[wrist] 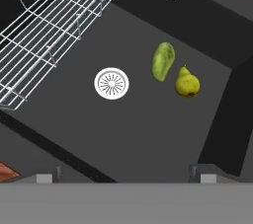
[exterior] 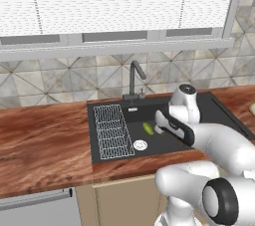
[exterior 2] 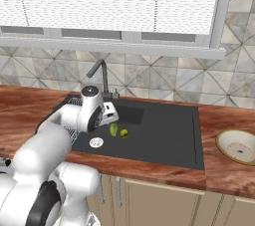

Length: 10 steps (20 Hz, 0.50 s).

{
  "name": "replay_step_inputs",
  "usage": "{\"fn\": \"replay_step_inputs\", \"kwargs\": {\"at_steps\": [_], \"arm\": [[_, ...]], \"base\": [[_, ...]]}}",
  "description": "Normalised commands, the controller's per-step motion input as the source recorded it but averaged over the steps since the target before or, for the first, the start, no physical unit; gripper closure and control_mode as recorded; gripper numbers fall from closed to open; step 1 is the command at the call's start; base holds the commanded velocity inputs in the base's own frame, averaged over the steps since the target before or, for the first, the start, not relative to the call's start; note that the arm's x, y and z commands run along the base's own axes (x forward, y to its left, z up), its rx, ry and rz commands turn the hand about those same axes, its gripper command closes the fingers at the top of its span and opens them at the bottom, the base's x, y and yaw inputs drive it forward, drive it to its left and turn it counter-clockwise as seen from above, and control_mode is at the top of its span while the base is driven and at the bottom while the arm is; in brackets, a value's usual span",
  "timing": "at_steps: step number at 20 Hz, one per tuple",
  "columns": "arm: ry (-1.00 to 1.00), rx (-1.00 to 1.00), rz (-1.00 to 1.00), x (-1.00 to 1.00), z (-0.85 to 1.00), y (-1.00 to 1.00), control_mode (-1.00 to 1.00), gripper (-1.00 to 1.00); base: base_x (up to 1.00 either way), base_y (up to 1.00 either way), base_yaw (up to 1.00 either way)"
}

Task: Remove the mango and pear from the sink. Then move the bowl and cup from the counter to the sink for washing.

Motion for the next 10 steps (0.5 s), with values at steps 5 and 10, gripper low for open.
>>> {"fn": "replay_step_inputs", "kwargs": {"at_steps": [5,10], "arm": [[0.04,0.0,0.0,0.44,-0.23,0.01,-1.0,-1.0],[0.07,0.0,0.0,0.4,-0.2,0.0,-1.0,-1.0]], "base": [[0.0,0.0,0.0],[0.0,0.0,0.0]]}}
